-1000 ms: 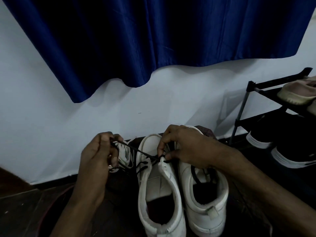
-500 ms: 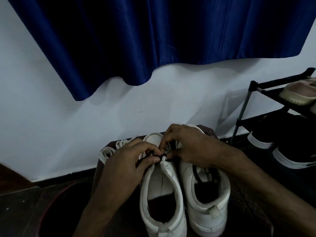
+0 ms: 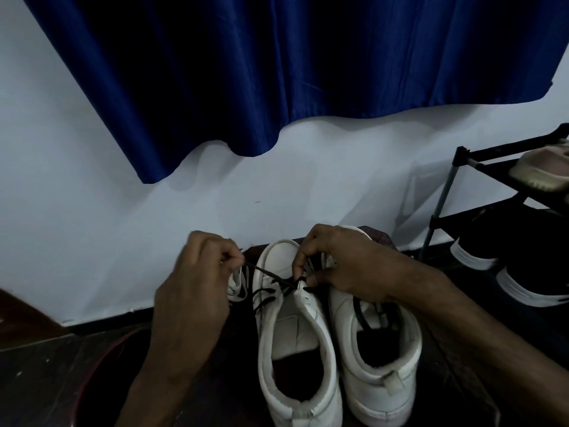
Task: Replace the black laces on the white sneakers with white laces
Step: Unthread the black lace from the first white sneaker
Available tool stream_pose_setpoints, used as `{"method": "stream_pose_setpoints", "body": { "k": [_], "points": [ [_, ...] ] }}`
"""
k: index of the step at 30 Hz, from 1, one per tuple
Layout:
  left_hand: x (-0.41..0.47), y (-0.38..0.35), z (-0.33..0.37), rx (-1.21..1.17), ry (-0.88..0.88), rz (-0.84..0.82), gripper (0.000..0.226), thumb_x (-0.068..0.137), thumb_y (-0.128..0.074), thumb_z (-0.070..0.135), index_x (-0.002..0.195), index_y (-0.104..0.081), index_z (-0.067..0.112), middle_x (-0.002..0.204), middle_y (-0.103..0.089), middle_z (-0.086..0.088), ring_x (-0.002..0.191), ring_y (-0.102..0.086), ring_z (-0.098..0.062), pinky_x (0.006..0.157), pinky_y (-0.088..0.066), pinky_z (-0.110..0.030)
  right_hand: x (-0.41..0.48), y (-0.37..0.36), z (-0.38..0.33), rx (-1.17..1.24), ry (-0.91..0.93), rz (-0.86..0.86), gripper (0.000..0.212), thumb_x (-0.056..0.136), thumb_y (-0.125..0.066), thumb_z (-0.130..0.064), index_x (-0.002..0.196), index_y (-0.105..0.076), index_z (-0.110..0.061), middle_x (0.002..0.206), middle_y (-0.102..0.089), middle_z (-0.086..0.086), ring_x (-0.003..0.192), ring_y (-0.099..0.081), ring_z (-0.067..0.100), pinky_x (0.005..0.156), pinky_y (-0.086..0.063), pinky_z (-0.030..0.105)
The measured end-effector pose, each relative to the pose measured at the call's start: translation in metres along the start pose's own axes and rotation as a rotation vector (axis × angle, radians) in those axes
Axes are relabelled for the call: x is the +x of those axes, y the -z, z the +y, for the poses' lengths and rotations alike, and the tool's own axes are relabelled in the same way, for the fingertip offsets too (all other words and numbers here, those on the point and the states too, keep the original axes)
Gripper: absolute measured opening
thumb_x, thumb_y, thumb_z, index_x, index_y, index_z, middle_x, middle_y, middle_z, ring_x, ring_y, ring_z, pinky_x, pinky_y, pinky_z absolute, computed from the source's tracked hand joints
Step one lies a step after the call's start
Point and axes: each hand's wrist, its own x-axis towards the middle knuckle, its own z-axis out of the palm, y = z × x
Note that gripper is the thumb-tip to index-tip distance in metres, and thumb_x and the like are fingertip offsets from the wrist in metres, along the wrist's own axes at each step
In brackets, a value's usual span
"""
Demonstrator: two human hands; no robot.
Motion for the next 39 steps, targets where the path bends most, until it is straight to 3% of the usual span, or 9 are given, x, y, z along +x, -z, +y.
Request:
{"method": "stream_pose_setpoints", "body": {
  "k": [6,11,16,20,23,29,34,36,39],
  "points": [
    [-0.008,-0.007,-0.005,-0.253,0.189,0.086,0.012,0.100,-0.043,0.027,0.096,-0.053,0.023,0.095,-0.053,0.015,0.090,-0.054,0.005,0.074,-0.038,-0.004,-0.002,0.001,-0.002,-0.004,-0.007,-0.011,0.017,0.082,-0.076,-0.029,0.091,-0.070,-0.042,0.108,-0.056,-0.014,0.100,-0.056,0.005,0.102,-0.038,0.039],
    [-0.013,-0.005,-0.023,-0.507,0.450,0.186,0.011,0.102,-0.047,0.024,0.095,-0.056,0.026,0.085,-0.064,0.007,0.064,-0.048,-0.014,0.066,-0.040,-0.032,-0.002,0.002,-0.005,-0.005,-0.001,-0.018,0.017,0.082,-0.076,-0.029,0.091,-0.070,-0.042,0.108,-0.056,-0.013,0.099,-0.056,0.003,0.100,-0.039,0.036],
    [-0.014,-0.001,-0.007,-0.066,0.222,0.027,0.007,0.094,-0.063,0.036,0.099,-0.059,0.037,0.103,-0.054,0.018,0.082,-0.054,-0.008,0.065,-0.038,-0.019,-0.002,0.002,-0.004,-0.009,-0.004,-0.015,0.018,0.082,-0.076,-0.029,0.090,-0.070,-0.044,0.108,-0.056,-0.014,0.099,-0.056,0.002,0.100,-0.039,0.035],
    [-0.012,-0.007,0.007,-0.126,0.060,-0.193,0.024,0.087,-0.051,0.055,0.105,-0.064,0.045,0.109,-0.047,0.022,0.102,-0.052,0.002,0.074,-0.043,-0.014,0.000,0.001,-0.005,-0.008,-0.003,-0.026,0.020,0.082,-0.076,-0.028,0.089,-0.069,-0.045,0.109,-0.056,-0.014,0.101,-0.055,0.003,0.100,-0.039,0.037],
    [-0.009,-0.014,0.010,-0.226,0.023,-0.295,0.023,0.086,-0.053,0.052,0.106,-0.064,0.045,0.109,-0.047,0.025,0.106,-0.050,0.007,0.076,-0.042,-0.008,0.000,0.000,-0.003,0.002,0.002,-0.015,0.020,0.081,-0.076,-0.027,0.089,-0.069,-0.044,0.107,-0.055,-0.014,0.099,-0.055,0.004,0.099,-0.041,0.037],
    [-0.006,-0.017,0.012,-0.125,-0.040,-0.240,0.022,0.088,-0.048,0.049,0.088,-0.066,0.036,0.103,-0.047,0.024,0.095,-0.048,0.012,0.065,-0.039,-0.005,0.000,0.000,-0.003,-0.003,0.016,-0.021,0.019,0.081,-0.076,-0.028,0.088,-0.069,-0.045,0.109,-0.056,-0.015,0.103,-0.055,0.004,0.101,-0.040,0.036],
    [-0.011,-0.011,0.010,-0.214,0.091,0.036,0.014,0.092,-0.054,0.034,0.085,-0.065,0.030,0.100,-0.049,0.019,0.088,-0.057,0.004,0.064,-0.046,-0.015,0.000,0.000,-0.001,-0.005,0.013,-0.014,0.024,0.080,-0.077,-0.025,0.086,-0.067,-0.046,0.108,-0.057,-0.015,0.101,-0.056,0.002,0.101,-0.039,0.037],
    [-0.008,-0.002,0.001,-0.313,0.181,0.143,0.012,0.092,-0.061,0.023,0.082,-0.064,0.030,0.095,-0.052,0.012,0.088,-0.056,0.002,0.069,-0.042,-0.008,-0.001,0.001,-0.001,-0.009,0.013,-0.012,0.022,0.081,-0.076,-0.025,0.087,-0.068,-0.045,0.107,-0.057,-0.015,0.101,-0.056,0.001,0.101,-0.039,0.036],
    [-0.007,0.008,-0.014,-0.421,0.214,0.061,0.018,0.089,-0.070,0.021,0.078,-0.065,0.034,0.089,-0.058,0.009,0.084,-0.058,-0.002,0.068,-0.039,-0.005,-0.003,0.001,0.001,-0.016,0.015,0.001,0.020,0.081,-0.076,-0.028,0.087,-0.069,-0.046,0.107,-0.057,-0.017,0.100,-0.056,-0.001,0.098,-0.040,0.030]
  ]
}}
